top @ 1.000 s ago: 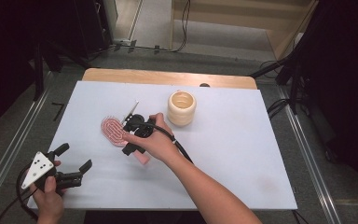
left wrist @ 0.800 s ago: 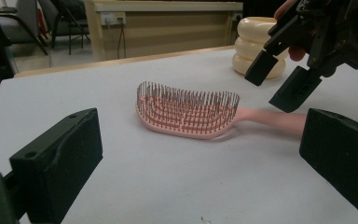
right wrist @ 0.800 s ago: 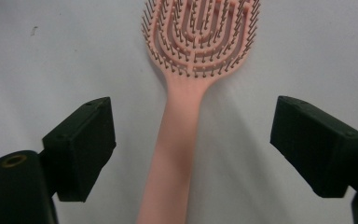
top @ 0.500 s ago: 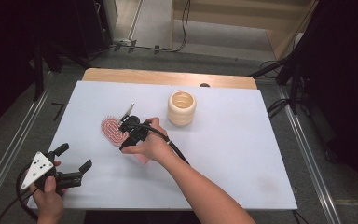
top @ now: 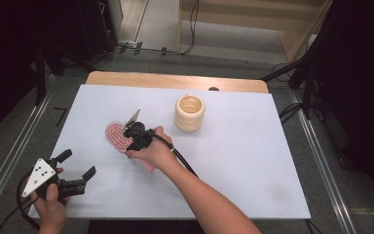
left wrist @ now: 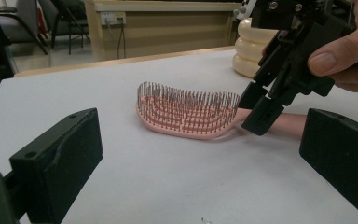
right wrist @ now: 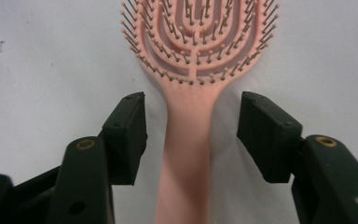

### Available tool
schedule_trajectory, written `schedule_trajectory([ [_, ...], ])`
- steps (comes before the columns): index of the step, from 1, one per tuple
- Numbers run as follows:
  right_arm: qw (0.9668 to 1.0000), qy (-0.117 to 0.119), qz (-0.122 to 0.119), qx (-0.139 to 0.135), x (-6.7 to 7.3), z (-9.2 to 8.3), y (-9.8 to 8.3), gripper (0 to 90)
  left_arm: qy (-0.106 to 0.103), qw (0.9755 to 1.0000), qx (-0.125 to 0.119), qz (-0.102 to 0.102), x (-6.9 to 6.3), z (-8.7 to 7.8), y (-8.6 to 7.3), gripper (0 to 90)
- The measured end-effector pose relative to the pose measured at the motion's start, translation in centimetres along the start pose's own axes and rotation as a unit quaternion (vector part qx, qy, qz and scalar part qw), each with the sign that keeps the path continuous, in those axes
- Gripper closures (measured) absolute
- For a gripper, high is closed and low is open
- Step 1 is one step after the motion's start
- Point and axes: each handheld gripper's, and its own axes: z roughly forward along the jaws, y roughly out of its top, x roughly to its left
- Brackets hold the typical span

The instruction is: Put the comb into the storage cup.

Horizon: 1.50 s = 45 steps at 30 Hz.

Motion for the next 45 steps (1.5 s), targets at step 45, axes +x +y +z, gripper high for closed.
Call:
schedule_trajectory([
  [45,0.9909,-0.002,-0.011,-0.134,-0.7,-1.9,-2.6,67.8,0.0,1.0,0.002,0.003,0.0,0.1,0.0,0.0],
])
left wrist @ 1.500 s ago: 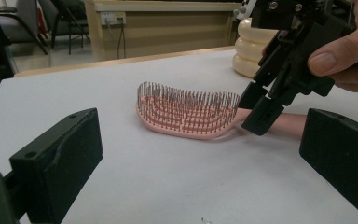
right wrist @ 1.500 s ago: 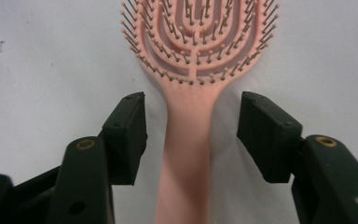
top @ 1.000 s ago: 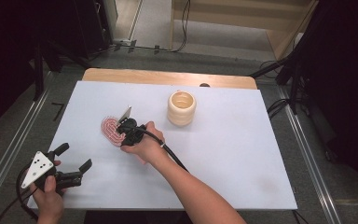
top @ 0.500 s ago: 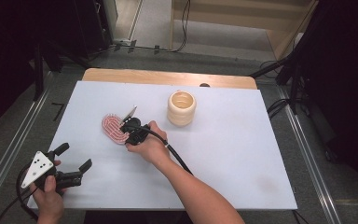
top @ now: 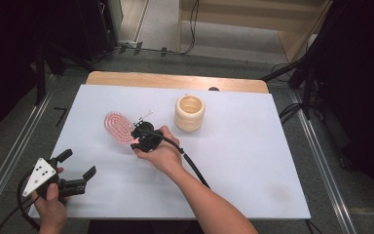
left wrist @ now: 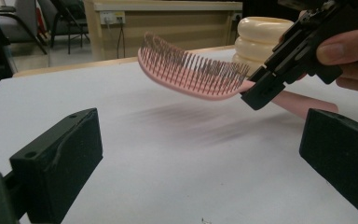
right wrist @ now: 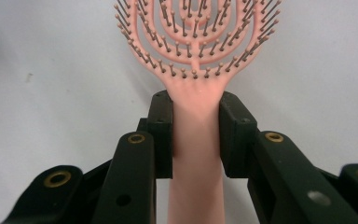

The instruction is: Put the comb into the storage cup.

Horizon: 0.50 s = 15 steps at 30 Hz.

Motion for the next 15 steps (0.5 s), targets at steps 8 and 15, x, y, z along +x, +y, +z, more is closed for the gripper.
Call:
schedule_trajectory([
  [8,0.9978,-0.015,-0.01,-0.063,0.0,-2.0,-0.6,67.8,0.001,1.0,0.001,0.001,0.0,0.0,0.0,0.0],
  [15,0.9942,-0.017,-0.015,-0.105,-0.4,-3.6,-1.3,67.9,0.001,1.0,0.002,0.002,0.0,0.1,0.0,0.0],
])
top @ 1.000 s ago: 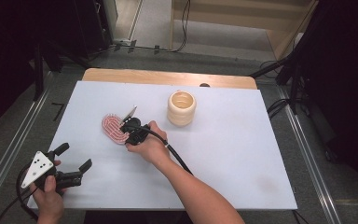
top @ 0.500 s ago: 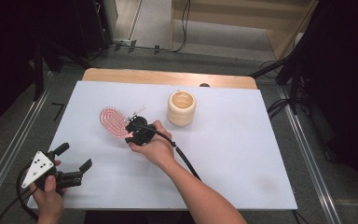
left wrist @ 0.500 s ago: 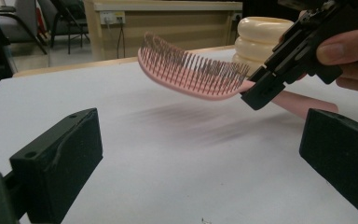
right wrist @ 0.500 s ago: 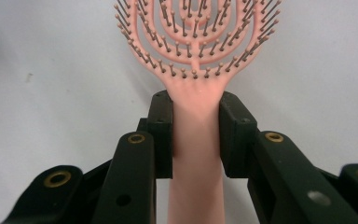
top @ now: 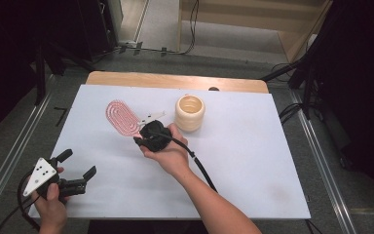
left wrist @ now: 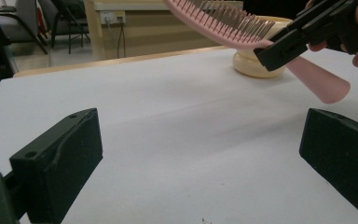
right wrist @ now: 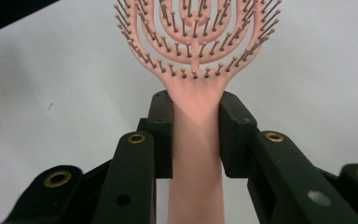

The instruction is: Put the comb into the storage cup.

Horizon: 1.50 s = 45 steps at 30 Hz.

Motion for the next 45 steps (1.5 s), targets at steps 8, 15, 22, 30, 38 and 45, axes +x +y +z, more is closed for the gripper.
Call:
schedule_trajectory([
  [8,0.9992,-0.004,-0.002,-0.04,-0.5,-1.9,-0.6,67.9,0.001,1.0,0.0,0.0,0.0,0.0,0.0,0.0],
  [15,0.9978,-0.007,0.002,-0.065,-1.2,-3.5,-1.5,67.9,0.002,1.0,0.002,0.002,-0.1,0.1,0.0,0.0],
  [22,0.9959,-0.016,0.009,-0.088,-1.9,-5.0,-2.7,67.9,0.003,1.0,0.003,0.003,-0.1,0.1,0.0,0.0],
  [30,0.9937,-0.021,0.018,-0.108,-3.0,-6.7,-4.3,67.9,0.004,1.0,0.005,0.004,-0.1,0.1,0.0,0.0],
  [38,0.9911,-0.029,0.021,-0.128,-4.2,-8.6,-6.0,67.9,0.009,0.9999,0.007,0.006,-0.2,0.2,0.0,0.0],
  [45,0.9882,-0.033,0.034,-0.145,-5.0,-10.0,-7.6,67.9,0.011,0.9999,0.008,0.005,-0.2,0.2,0.0,0.0],
])
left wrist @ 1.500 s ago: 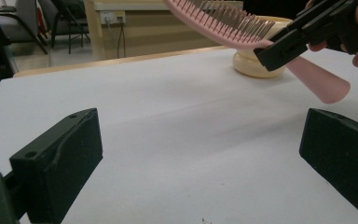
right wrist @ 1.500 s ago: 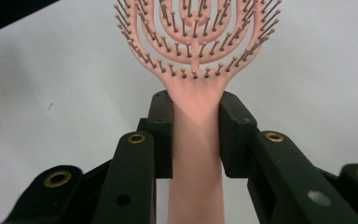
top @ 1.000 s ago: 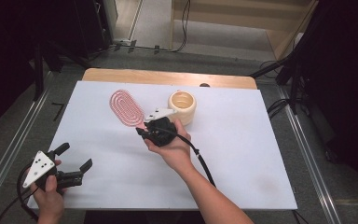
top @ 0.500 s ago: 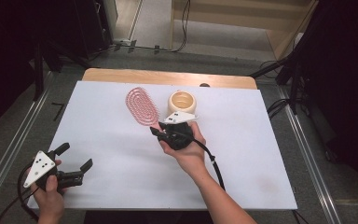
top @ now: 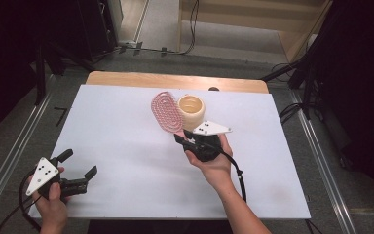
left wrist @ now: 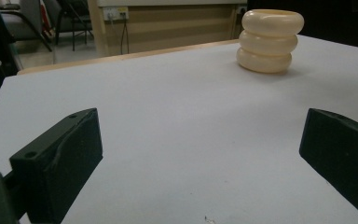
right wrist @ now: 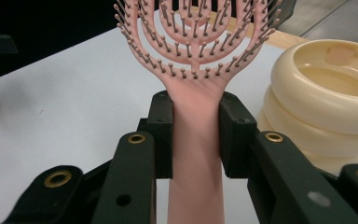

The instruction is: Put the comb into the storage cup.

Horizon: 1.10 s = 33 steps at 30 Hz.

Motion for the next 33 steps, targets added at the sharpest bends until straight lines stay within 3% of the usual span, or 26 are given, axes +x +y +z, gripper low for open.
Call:
schedule_trajectory([
  [5,0.9999,-0.007,0.001,-0.015,-0.4,-1.1,-0.7,67.9,-0.01,0.9998,0.016,-0.002,0.2,0.3,0.2,0.0],
  [8,0.9997,-0.008,0.002,-0.023,-0.6,-1.5,-1.3,67.9,-0.001,0.9998,0.013,-0.013,0.4,0.2,0.5,0.0],
  [11,0.9994,-0.007,-0.001,-0.032,-0.8,-1.9,-1.9,67.9,-0.006,0.9998,0.012,-0.016,0.3,0.1,1.0,0.0],
  [16,0.999,-0.007,-0.001,-0.044,-1.1,-2.6,-2.7,67.9,-0.04,0.9992,0.009,-0.004,-1.1,0.5,2.4,0.0],
  [21,0.9985,-0.008,-0.012,-0.053,-1.1,-3.0,-3.7,67.9,-0.079,0.9967,0.005,-0.016,-2.4,1.2,3.7,0.0],
  [26,0.9982,-0.008,-0.01,-0.059,-1.2,-3.4,-4.7,67.9,-0.1,0.9946,-0.001,-0.025,-3.5,2.2,5.2,0.0],
  [33,0.9974,-0.001,-0.012,-0.072,-1.3,-4.0,-5.2,67.9,-0.129,0.9915,-0.003,-0.011,-5.3,3.4,7.7,0.0],
])
